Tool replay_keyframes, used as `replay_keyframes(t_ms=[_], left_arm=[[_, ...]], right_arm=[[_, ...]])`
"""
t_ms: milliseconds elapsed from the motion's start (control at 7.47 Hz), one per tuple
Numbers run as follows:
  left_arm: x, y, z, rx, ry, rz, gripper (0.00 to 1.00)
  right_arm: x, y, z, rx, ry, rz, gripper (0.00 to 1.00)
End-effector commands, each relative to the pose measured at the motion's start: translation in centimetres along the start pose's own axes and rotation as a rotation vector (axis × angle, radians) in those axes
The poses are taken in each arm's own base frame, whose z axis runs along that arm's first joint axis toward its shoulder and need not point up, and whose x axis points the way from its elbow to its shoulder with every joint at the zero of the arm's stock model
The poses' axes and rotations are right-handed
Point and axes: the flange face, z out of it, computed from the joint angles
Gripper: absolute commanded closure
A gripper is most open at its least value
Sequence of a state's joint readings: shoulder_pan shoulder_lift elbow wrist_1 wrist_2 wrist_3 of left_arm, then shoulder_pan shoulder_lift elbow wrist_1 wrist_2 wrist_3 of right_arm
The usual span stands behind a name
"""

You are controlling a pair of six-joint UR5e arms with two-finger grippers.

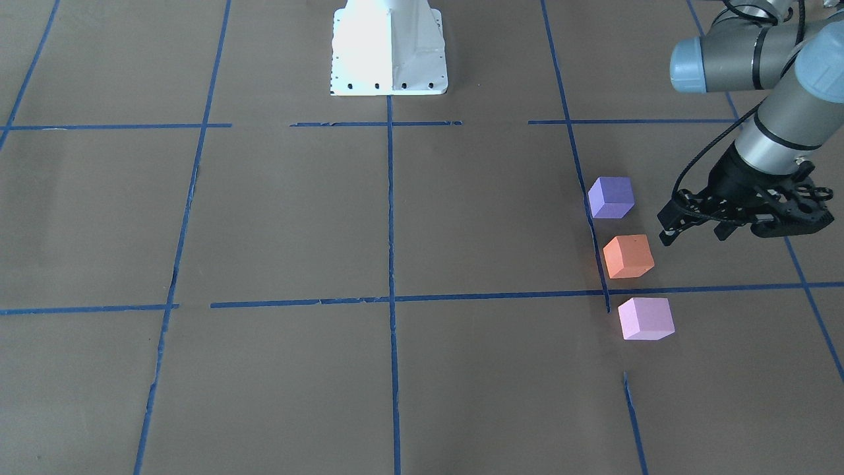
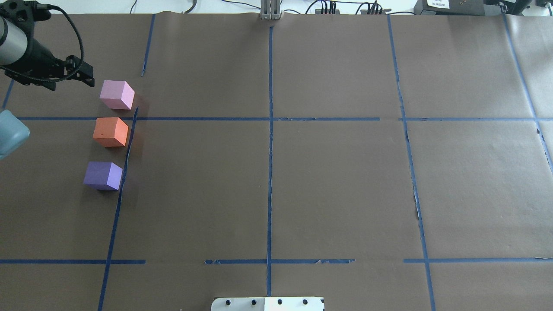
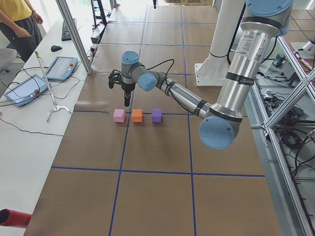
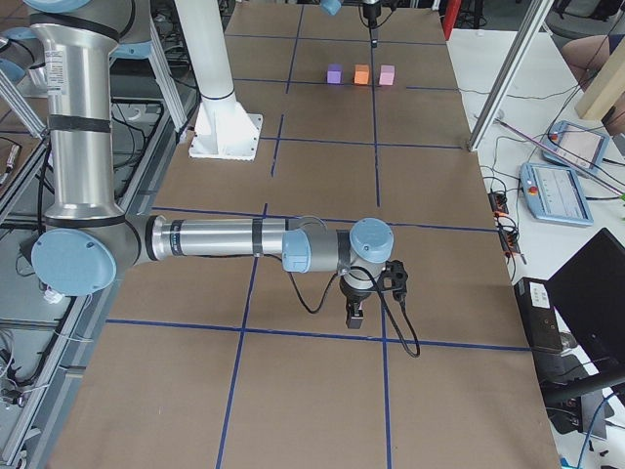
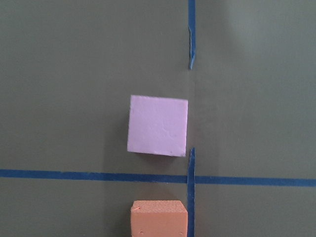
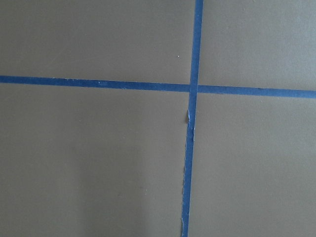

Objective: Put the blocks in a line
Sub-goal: 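Open the left gripper and lift it away from the orange cube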

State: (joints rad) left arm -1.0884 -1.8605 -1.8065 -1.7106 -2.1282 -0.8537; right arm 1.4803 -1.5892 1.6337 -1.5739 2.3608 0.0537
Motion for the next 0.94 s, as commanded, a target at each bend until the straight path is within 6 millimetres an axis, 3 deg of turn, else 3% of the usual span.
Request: replay_keyframes(t_ms=[0,134,402,536,804], left_arm=[[-2.6,-0.2,-0.2,-0.020,-0.008,0.076,0.00],[-5.8,-1.0,-0.4,-0.029,-0.015,0.131,0.00],[-16.3,-3.3,-1.0,-0.065,-0.034,0.224,0.00],[-22.7,-4.6,-1.7,-0.073,-0.043,0.237,0.00],[-33.1,-6.2,-5.7,-0.032,-0.081,0.239,0.00]], right_arm=[[0.0,0.0,0.0,-0.001,0.000,0.001,0.00],[0.0,0.0,0.0,0.000,0.000,0.000,0.00],[0.0,0.0,0.0,-0.001,0.000,0.001,0.00],[0.0,0.0,0.0,0.000,0.000,0.000,0.00],[0.0,0.0,0.0,0.000,0.000,0.000,0.00]])
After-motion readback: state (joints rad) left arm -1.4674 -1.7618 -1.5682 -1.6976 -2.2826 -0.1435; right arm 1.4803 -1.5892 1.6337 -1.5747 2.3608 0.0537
